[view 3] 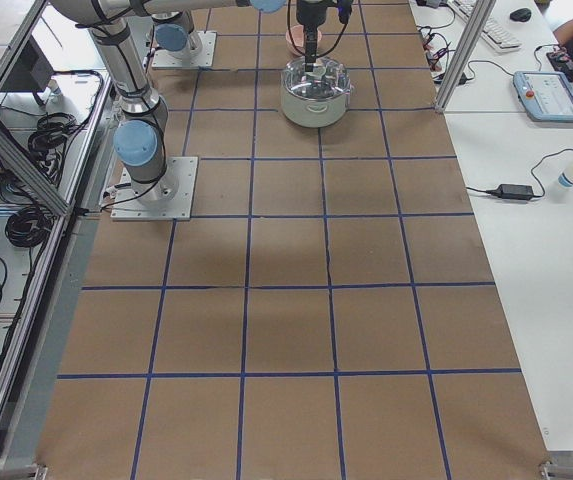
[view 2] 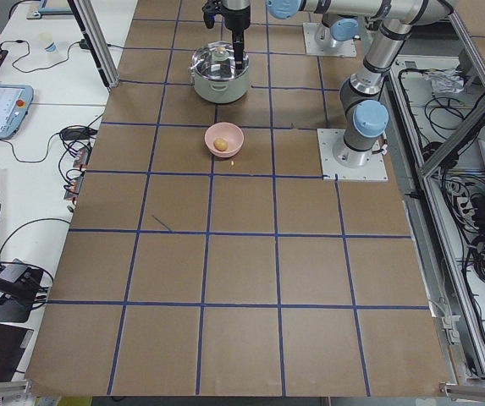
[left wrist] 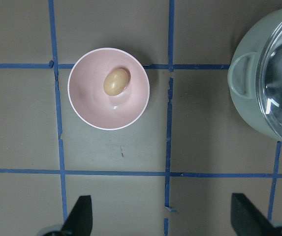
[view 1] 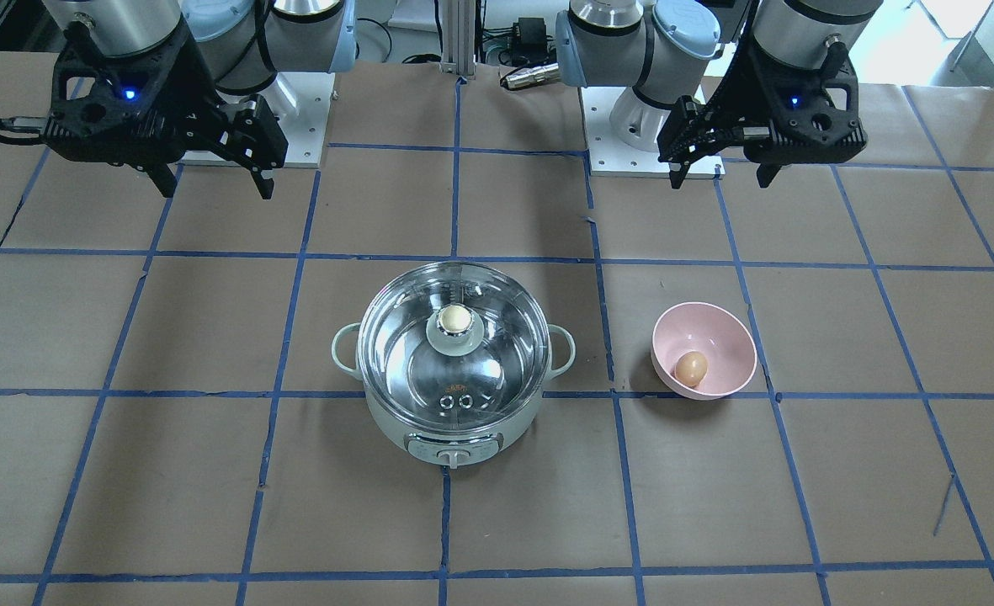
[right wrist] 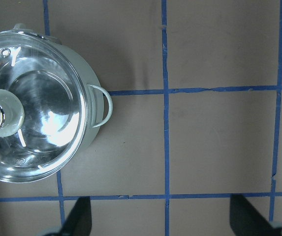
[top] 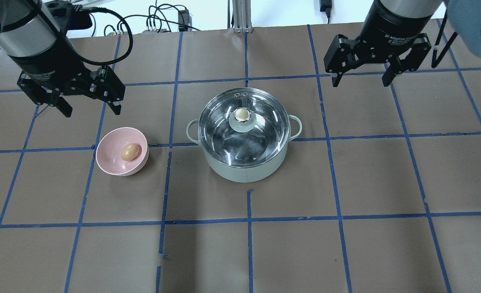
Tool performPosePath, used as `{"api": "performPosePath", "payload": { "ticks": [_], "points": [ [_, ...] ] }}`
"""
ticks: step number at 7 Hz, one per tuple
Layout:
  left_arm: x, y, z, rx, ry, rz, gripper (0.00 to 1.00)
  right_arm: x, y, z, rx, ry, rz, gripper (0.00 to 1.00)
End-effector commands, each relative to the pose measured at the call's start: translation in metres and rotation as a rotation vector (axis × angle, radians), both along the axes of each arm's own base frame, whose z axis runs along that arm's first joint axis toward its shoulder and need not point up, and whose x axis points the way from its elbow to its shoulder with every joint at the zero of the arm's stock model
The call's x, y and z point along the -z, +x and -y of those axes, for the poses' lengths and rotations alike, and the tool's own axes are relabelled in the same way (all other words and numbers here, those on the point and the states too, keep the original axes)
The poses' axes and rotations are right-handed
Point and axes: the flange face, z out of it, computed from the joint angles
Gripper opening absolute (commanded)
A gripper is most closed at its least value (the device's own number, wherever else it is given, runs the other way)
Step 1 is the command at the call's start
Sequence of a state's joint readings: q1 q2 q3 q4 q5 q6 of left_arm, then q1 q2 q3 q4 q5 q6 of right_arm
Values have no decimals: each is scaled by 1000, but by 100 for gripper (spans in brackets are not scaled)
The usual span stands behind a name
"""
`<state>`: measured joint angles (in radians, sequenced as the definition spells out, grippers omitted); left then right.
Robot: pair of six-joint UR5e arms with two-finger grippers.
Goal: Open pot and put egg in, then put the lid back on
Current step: 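Lower the right gripper onto the lid knob while the left descends toward the egg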
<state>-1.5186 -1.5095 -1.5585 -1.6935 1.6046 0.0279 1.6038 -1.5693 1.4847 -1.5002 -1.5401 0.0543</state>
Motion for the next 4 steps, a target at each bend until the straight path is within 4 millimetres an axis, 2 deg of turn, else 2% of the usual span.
{"api": "performPosePath", "payload": {
  "ticks": [1,4],
  "points": [
    [0,0,0,0,0,0,100,0,0,0,2,0,0,100],
    [0,3,-3,15,7,8,100,1,3,-1,2,6,-2,100]
  ]
}}
